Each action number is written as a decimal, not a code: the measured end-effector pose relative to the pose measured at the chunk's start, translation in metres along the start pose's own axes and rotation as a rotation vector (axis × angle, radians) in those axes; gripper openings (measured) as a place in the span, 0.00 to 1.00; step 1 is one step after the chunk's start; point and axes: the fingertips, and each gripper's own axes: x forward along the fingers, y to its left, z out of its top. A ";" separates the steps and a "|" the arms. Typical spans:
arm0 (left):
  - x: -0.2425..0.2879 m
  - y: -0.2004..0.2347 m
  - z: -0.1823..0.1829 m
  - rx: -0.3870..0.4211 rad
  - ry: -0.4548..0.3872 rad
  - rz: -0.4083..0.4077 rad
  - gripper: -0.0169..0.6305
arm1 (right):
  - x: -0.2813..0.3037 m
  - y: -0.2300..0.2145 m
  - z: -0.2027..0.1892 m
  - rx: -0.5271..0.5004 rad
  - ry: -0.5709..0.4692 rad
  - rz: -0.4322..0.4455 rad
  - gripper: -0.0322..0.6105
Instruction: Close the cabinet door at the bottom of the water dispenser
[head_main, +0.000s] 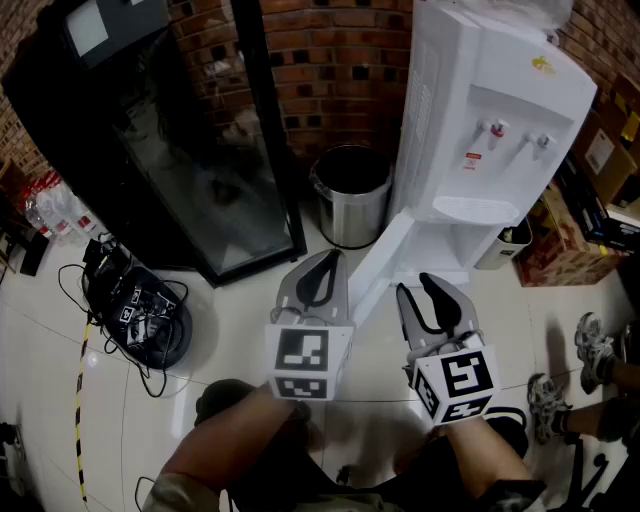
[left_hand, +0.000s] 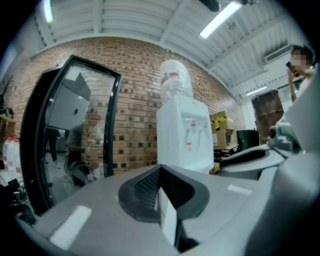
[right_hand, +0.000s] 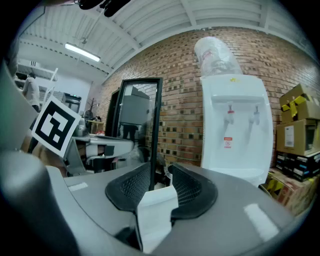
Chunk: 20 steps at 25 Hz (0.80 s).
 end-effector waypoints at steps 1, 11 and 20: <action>0.005 0.005 0.000 -0.005 -0.001 0.006 0.03 | 0.008 0.002 -0.006 -0.011 0.012 0.009 0.28; 0.042 0.036 -0.014 -0.021 0.023 0.030 0.03 | 0.071 0.038 -0.057 -0.113 0.142 0.114 0.42; 0.054 0.049 -0.028 -0.013 0.061 0.051 0.03 | 0.095 0.077 -0.098 -0.241 0.220 0.226 0.49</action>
